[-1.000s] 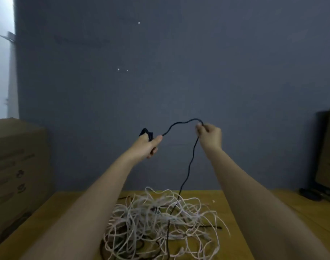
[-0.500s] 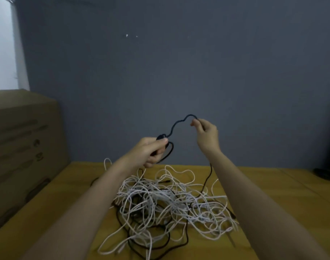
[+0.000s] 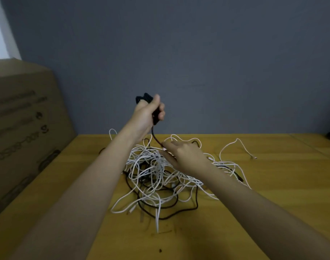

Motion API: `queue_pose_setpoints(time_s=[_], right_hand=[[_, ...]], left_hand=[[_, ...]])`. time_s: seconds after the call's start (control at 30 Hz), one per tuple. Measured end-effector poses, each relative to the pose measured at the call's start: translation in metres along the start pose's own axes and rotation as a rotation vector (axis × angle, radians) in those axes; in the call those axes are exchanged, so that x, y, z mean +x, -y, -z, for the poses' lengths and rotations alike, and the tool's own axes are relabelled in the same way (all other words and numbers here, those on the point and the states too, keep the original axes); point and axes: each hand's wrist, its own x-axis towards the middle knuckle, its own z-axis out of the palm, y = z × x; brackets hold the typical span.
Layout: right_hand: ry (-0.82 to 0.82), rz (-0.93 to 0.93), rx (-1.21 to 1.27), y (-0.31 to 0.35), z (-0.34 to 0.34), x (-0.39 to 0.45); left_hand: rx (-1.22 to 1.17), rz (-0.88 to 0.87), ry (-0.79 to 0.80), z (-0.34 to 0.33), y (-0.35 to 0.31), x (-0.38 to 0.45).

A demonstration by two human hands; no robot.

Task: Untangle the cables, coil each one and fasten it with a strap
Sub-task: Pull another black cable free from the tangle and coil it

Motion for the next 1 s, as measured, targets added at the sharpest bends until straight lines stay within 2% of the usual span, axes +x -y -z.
queue_pose_setpoints(time_s=[0.07,0.13,0.23,0.33,0.4,0.5,0.63,0.73,0.77,0.83,0.93,1.0], right_hand=[[-0.009,0.029,0.087,0.003,0.006,-0.006],[-0.021,-0.028,0.24,0.002,0.009,-0.006],[-0.016,-0.306,0.548,-0.006,0.008,-0.007],[-0.17,-0.523,0.842,-0.013,0.006,-0.012],[-0.318,-0.56,0.825,-0.015,0.008,-0.013],[-0.417,-0.597,0.572,-0.027,0.016,-0.012],[-0.382,-0.681,0.291,-0.056,0.032,-0.009],[-0.206,-0.717,0.103,-0.069,0.046,0.004],[-0.158,-0.718,0.108,-0.068,0.052,0.012],[-0.136,-0.663,0.29,-0.055,0.062,0.024],[-0.123,-0.46,0.595,-0.02,0.062,0.034],[-0.207,-0.394,0.69,-0.004,0.056,0.037]], left_hand=[[0.271,0.005,0.018,-0.002,0.007,0.001],[0.448,-0.027,0.022,-0.007,0.009,0.0],[0.393,-0.155,-0.084,-0.019,0.004,0.001],[0.285,-0.19,-0.103,-0.03,-0.006,0.003],[0.193,-0.144,-0.096,-0.03,-0.014,0.004],[0.08,-0.053,-0.089,-0.019,-0.027,0.005],[0.024,0.084,0.04,0.001,-0.035,0.002],[0.149,0.127,0.145,0.011,-0.037,-0.001],[0.192,0.126,0.169,0.011,-0.039,-0.002],[0.232,0.122,0.204,0.008,-0.042,-0.004],[0.273,0.096,0.25,0.0,-0.042,-0.006],[0.332,0.074,0.278,-0.003,-0.042,-0.007]])
